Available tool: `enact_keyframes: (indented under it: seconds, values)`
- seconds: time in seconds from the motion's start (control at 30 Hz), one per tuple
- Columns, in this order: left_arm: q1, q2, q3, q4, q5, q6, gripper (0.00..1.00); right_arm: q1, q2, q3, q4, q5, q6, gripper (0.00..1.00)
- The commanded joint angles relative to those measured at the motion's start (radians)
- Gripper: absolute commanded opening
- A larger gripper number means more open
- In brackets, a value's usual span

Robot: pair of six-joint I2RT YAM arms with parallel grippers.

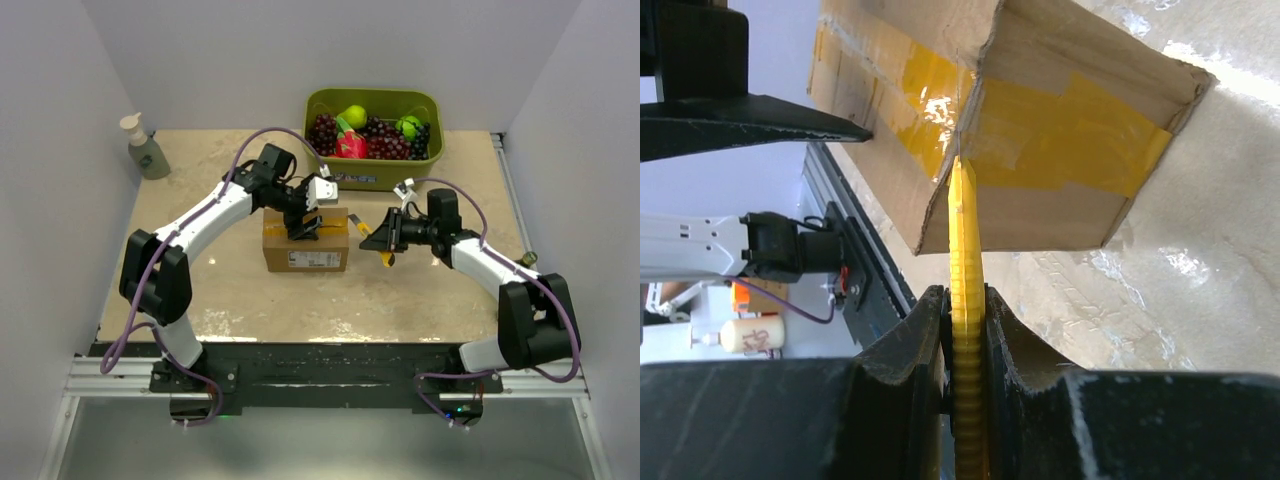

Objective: Unpack the express box

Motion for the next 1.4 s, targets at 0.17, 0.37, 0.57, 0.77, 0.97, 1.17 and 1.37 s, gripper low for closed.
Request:
enact_keyframes:
  seconds: [0.17, 0.37, 0.57, 0.77, 0.97, 1.17, 1.37]
  values:
    - [-0.007, 0.027, -0.063, -0.103, -0.054, 0.01, 0.82, -0.037, 0.003, -0.018, 0.067, -0.023, 0.053, 0.0]
    - [-0.009, 0.025, -0.06, -0.098, -0.053, 0.001, 0.82, -0.036, 0.064, 0.016, 0.068, -0.063, 0.048, 0.0]
    - [-0.007, 0.031, -0.054, -0.094, -0.054, -0.001, 0.82, -0.005, 0.095, 0.019, 0.137, -0.156, 0.085, 0.0]
    - [-0.009, 0.037, -0.05, -0.097, -0.056, -0.001, 0.82, -0.001, 0.069, -0.007, 0.186, -0.159, 0.129, 0.0]
    - [-0.009, 0.037, -0.05, -0.101, -0.054, -0.001, 0.82, -0.022, 0.035, -0.027, 0.193, -0.15, 0.137, 0.0]
    - [-0.007, 0.051, -0.042, -0.097, -0.05, -0.007, 0.82, -0.027, 0.04, -0.021, 0.185, -0.166, 0.131, 0.0]
    - [-0.009, 0.065, -0.031, -0.095, -0.047, -0.01, 0.82, -0.027, 0.08, -0.019, 0.223, -0.201, 0.146, 0.0]
